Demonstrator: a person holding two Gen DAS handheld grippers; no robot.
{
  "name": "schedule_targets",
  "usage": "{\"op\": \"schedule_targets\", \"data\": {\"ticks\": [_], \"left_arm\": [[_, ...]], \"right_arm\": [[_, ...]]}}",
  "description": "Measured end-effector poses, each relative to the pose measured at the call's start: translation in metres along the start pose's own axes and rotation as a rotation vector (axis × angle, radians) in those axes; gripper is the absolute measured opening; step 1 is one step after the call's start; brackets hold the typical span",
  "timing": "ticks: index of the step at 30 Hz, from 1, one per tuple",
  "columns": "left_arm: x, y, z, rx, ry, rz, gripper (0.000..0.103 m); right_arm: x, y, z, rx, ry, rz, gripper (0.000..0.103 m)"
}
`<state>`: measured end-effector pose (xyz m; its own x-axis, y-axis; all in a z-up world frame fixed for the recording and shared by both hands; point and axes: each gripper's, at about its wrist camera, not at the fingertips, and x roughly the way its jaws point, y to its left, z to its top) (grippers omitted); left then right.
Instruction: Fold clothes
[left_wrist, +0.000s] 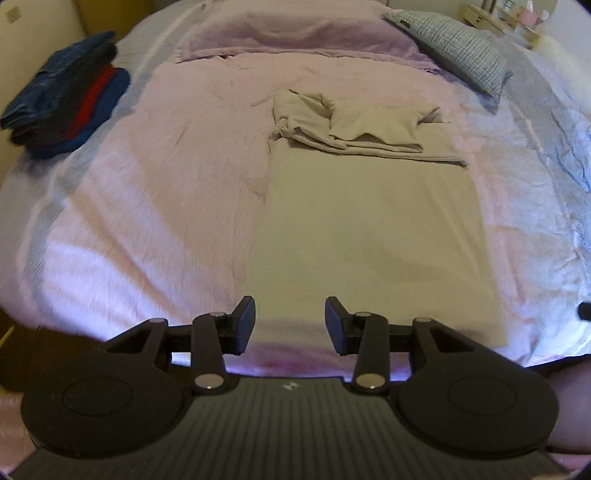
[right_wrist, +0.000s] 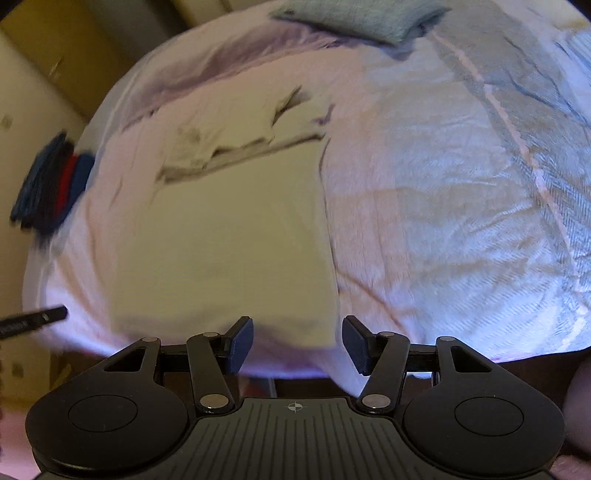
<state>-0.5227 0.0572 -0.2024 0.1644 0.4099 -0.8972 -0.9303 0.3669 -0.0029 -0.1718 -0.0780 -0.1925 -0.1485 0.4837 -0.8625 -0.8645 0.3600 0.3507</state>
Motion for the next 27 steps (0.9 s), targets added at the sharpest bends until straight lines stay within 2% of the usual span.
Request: {"op": "schedule_targets", "data": {"ticks": [8,12,20,24,27], "left_arm": [[0.060,0.063,0.027,-0.027,0.019,-0.112,0.037],[0.090,0.076,0.013,-0.031,0.052,-0.227,0.037],[0.143,0.100,-0.027,-0.086,0.000,-0.380,0.037],[0.155,0.119,-0.045,-0.128,-0.073,-0.498,0.038],[0.162,0.134,-0.057,-0.163,-0.129,-0.590,0.038]], "right_arm": [[0.044,-0.028,0.025,0.157,-0.029,0.043,0.057],[0.068,-0.048,0.017,0.223,-0.030,0.087,0.057],[0.125,-0.110,-0.016,0.315,-0.054,0.322,0.057],[0.153,-0.142,-0.044,0.365,-0.090,0.479,0.057],[0.164,-0.157,-0.065,0.383,-0.155,0.571,0.057]]}}
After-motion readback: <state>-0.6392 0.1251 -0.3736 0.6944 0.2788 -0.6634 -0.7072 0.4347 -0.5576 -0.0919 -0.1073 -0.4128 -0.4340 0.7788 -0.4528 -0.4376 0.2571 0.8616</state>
